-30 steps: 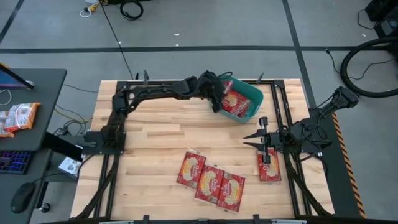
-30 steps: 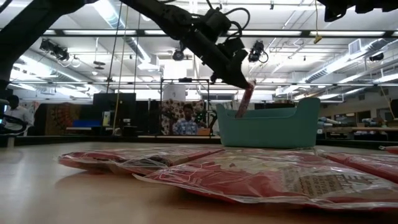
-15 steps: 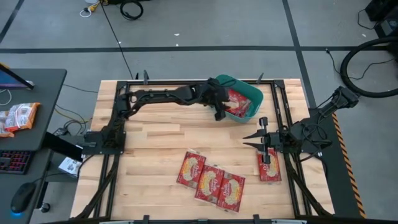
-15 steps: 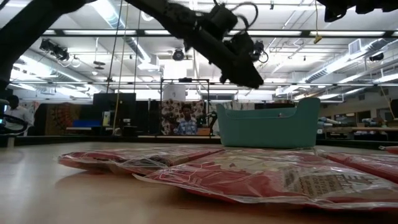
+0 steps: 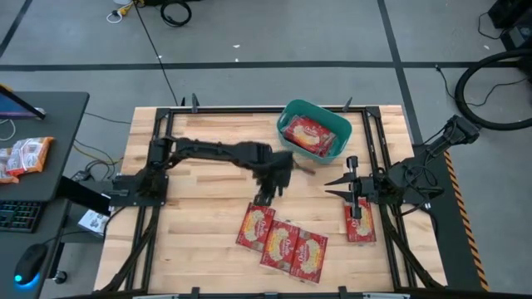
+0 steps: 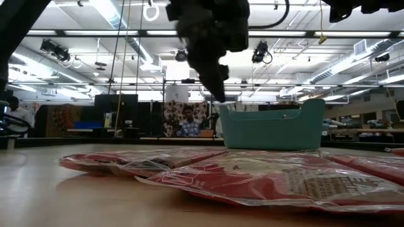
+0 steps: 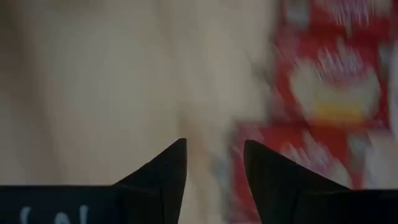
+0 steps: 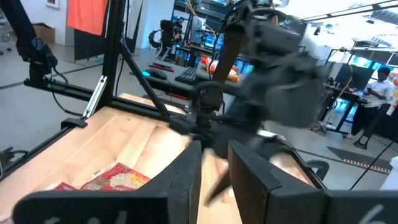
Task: Sort popcorn bags into baskets
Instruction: Put the popcorn bag into the bin
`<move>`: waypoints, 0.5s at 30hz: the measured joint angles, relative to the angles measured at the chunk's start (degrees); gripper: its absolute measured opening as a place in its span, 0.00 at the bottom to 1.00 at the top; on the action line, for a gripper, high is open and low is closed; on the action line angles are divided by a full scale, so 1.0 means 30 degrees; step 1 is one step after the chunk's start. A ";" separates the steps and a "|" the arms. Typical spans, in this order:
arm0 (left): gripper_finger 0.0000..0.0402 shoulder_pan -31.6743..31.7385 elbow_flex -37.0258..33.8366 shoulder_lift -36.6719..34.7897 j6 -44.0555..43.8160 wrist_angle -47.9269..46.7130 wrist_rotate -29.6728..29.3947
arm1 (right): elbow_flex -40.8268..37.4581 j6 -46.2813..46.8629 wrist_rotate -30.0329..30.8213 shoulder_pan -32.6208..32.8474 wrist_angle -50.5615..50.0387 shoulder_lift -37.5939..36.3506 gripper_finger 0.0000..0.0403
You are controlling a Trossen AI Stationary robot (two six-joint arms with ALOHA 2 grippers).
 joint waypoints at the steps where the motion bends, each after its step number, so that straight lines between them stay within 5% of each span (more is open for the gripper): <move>1: 0.40 -0.0389 0.0000 0.0086 -0.0007 -0.0297 0.0001 | 0.0006 0.0060 0.0006 0.0000 0.0014 0.0000 0.21; 15: 0.40 -0.4468 0.0029 0.2095 -0.0816 -0.2186 -0.1015 | 0.0003 0.0353 -0.0030 0.0000 0.0020 0.0015 0.21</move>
